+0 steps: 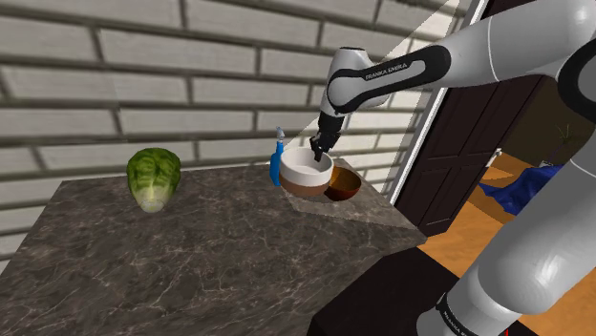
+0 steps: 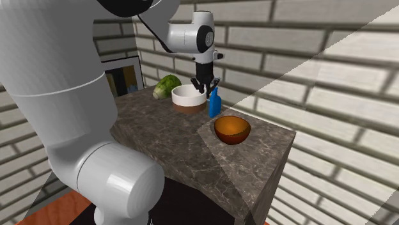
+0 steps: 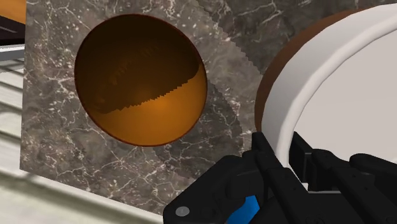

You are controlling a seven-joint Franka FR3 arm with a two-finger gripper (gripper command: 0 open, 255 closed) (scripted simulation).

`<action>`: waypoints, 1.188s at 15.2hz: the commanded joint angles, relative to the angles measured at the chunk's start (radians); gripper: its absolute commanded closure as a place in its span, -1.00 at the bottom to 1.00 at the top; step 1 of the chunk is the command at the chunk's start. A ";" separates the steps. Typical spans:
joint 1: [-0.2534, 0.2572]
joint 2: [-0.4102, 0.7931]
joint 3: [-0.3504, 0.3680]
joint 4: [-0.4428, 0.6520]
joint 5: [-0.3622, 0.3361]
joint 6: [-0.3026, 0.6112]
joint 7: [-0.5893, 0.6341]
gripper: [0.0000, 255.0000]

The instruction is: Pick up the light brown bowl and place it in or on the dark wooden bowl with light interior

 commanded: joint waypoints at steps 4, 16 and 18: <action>-0.052 -0.001 -0.059 0.027 0.008 -0.027 -0.115 1.00; -0.192 0.110 -0.206 0.211 0.047 -0.102 -0.420 1.00; -0.193 0.118 -0.205 0.193 0.048 -0.076 -0.421 1.00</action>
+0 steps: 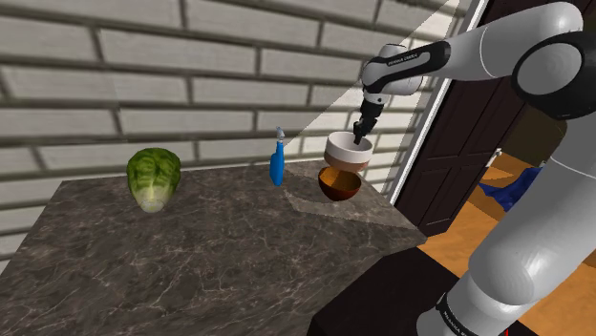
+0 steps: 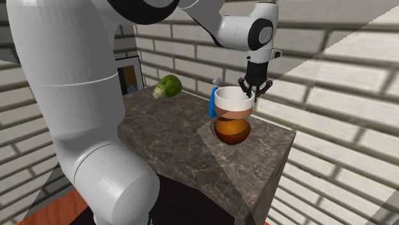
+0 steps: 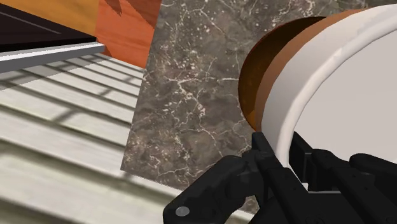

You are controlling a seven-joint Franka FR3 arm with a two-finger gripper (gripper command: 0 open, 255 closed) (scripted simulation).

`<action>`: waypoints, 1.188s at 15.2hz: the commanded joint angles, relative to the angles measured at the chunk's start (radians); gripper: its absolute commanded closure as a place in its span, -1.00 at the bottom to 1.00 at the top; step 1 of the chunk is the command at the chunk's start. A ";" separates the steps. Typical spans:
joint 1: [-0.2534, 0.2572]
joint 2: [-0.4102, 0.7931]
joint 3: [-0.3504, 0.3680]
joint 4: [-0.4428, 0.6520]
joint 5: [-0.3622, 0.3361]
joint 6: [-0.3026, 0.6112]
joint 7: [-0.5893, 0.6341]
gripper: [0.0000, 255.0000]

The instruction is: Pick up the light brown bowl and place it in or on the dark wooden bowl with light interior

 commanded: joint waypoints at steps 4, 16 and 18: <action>-0.005 0.022 -0.004 -0.035 0.006 0.057 -0.015 1.00; -0.007 0.091 -0.001 -0.117 0.025 0.207 -0.029 1.00; -0.007 0.093 -0.001 -0.118 0.025 0.210 -0.029 1.00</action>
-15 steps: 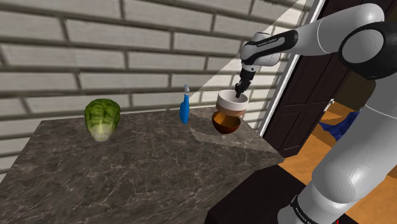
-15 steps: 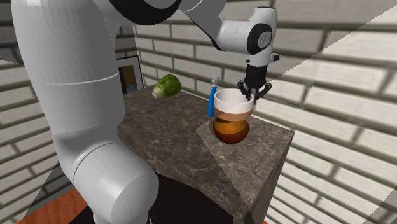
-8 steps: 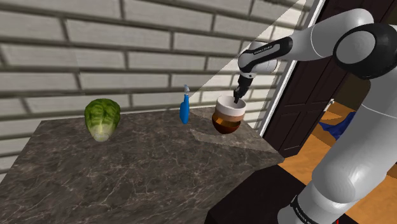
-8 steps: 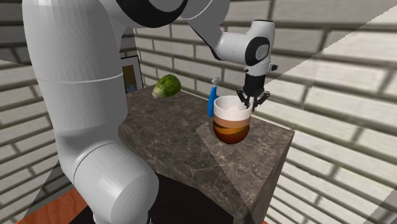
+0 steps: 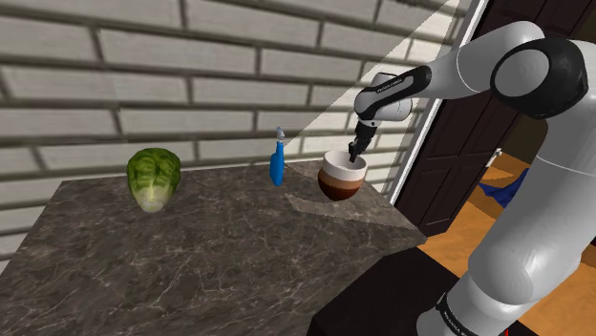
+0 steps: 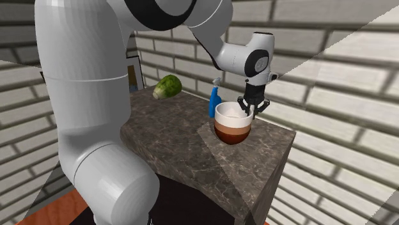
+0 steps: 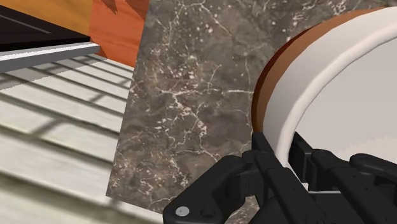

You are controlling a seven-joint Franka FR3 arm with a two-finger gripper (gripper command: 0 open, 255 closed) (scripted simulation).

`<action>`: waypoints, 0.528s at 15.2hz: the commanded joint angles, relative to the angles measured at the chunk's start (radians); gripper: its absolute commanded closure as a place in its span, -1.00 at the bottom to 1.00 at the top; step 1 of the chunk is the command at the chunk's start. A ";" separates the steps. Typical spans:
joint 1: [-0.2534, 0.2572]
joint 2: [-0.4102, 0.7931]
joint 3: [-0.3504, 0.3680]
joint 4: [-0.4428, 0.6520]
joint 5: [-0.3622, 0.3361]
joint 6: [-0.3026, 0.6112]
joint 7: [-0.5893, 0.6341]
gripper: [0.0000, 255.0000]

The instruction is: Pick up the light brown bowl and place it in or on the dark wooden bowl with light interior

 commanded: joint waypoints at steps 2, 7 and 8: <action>0.001 0.004 0.001 -0.003 0.001 0.003 -0.001 1.00; 0.001 0.003 0.001 -0.004 0.001 0.003 -0.001 -1.00; 0.001 0.004 0.000 -0.005 0.001 0.004 -0.002 -1.00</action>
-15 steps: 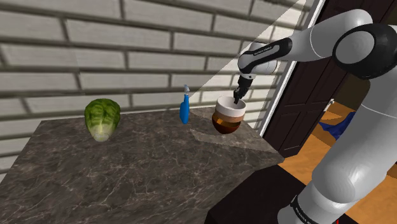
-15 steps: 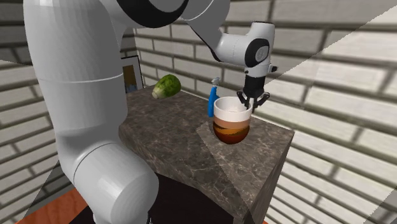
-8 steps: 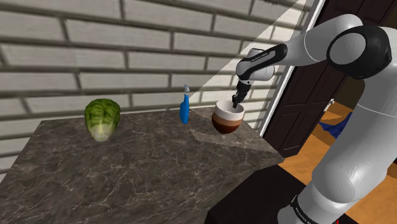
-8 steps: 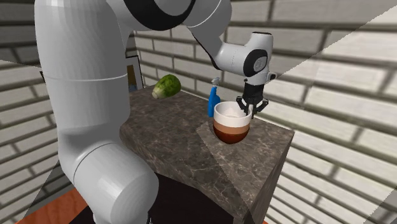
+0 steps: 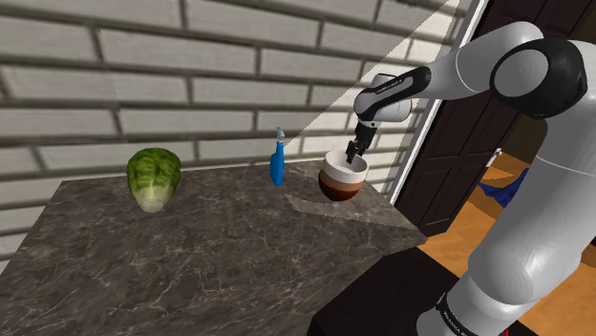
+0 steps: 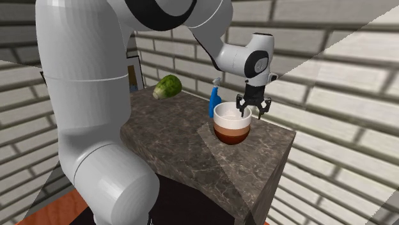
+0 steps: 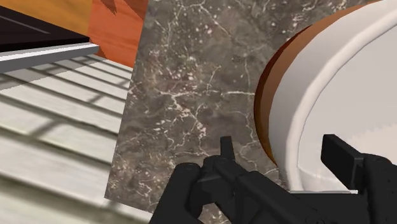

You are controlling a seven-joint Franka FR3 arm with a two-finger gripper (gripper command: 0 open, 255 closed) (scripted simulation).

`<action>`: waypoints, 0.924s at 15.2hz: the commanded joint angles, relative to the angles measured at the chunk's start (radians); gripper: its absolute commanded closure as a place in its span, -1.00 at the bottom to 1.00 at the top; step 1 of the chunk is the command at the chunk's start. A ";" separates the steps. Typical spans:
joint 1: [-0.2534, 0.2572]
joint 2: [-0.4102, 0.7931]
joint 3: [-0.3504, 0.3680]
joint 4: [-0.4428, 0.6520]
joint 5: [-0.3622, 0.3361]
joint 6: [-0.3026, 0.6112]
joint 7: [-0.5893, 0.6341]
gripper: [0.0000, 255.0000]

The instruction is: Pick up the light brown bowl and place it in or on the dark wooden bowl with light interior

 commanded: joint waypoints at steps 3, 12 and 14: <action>0.000 0.001 0.000 -0.001 0.000 0.000 0.000 -1.00; 0.003 -0.068 -0.002 0.046 -0.017 -0.115 0.012 -1.00; 0.003 -0.068 -0.002 0.046 -0.017 -0.115 0.012 -1.00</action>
